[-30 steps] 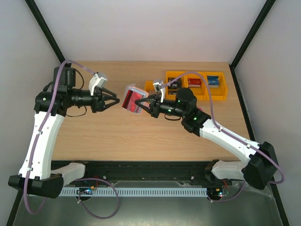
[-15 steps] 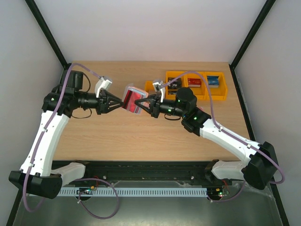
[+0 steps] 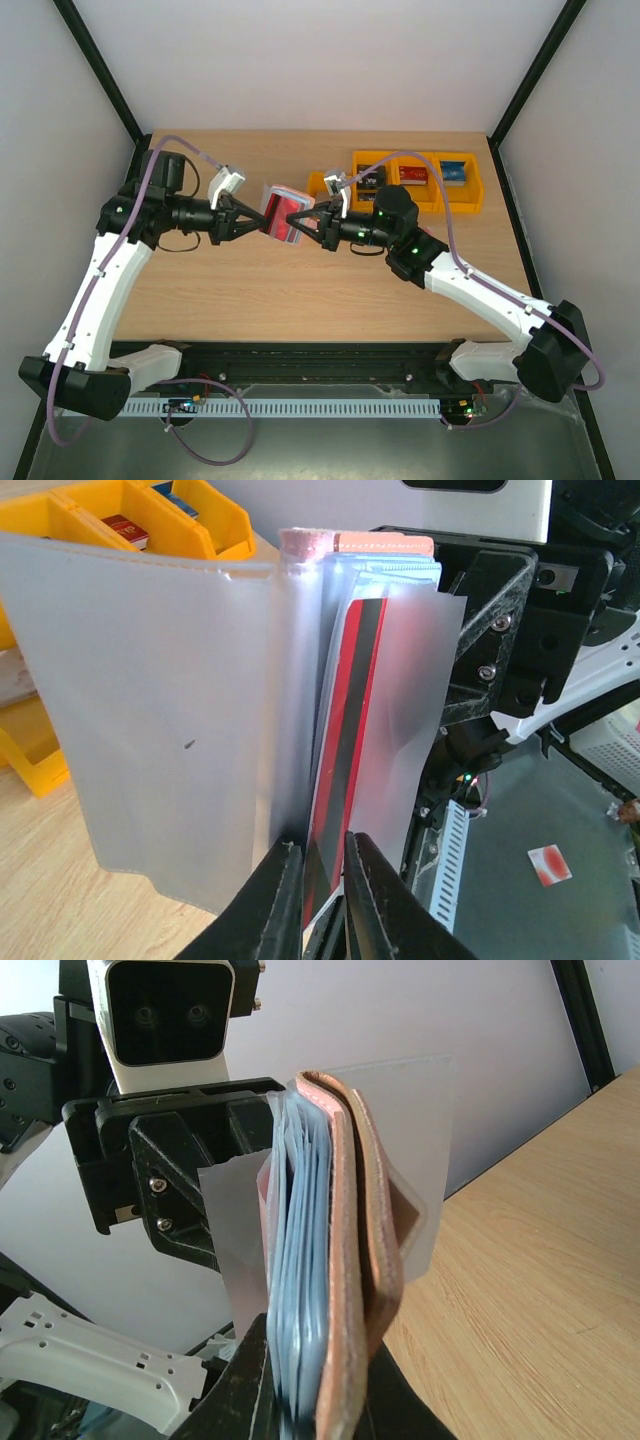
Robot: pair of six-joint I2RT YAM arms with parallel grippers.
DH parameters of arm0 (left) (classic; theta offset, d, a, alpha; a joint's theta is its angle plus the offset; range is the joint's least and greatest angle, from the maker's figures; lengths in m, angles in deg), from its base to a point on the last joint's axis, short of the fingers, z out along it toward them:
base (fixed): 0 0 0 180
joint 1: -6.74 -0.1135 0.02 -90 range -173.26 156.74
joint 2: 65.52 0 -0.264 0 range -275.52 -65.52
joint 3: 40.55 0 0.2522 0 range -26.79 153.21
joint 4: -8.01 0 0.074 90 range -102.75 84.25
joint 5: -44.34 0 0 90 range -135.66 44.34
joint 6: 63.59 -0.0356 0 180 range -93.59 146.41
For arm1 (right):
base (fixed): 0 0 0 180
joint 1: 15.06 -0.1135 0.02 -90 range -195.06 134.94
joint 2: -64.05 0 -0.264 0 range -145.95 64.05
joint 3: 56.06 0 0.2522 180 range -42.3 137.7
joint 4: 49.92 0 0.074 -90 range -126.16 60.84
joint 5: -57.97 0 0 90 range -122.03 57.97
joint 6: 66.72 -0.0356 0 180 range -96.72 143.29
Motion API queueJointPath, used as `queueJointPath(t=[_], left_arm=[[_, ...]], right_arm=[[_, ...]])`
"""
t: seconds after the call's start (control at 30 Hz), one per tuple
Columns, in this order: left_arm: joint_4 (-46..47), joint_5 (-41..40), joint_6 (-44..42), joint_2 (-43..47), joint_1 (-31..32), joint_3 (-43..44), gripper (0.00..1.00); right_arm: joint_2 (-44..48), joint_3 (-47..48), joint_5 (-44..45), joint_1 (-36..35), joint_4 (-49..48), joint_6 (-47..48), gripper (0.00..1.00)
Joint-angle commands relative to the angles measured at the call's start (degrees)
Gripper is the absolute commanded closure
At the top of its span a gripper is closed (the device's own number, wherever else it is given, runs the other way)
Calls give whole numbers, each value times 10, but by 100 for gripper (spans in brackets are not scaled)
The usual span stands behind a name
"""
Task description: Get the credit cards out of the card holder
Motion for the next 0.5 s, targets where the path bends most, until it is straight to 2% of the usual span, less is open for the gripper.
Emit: queueJointPath(t=[0.0, 0.13, 0.4, 0.47], left_arm=[[4, 6, -5, -3, 18, -16, 83], [6, 2, -9, -5, 23, -19, 76], [17, -9, -23, -5, 31, -41, 74], [22, -19, -28, -6, 32, -46, 78]], right_arm=[[-5, 26, -10, -1, -50, -10, 98], [-10, 26, -10, -1, -64, -21, 98], [-11, 20, -2, -2, -83, -35, 98], [-12, 20, -1, -1, -88, -38, 98]])
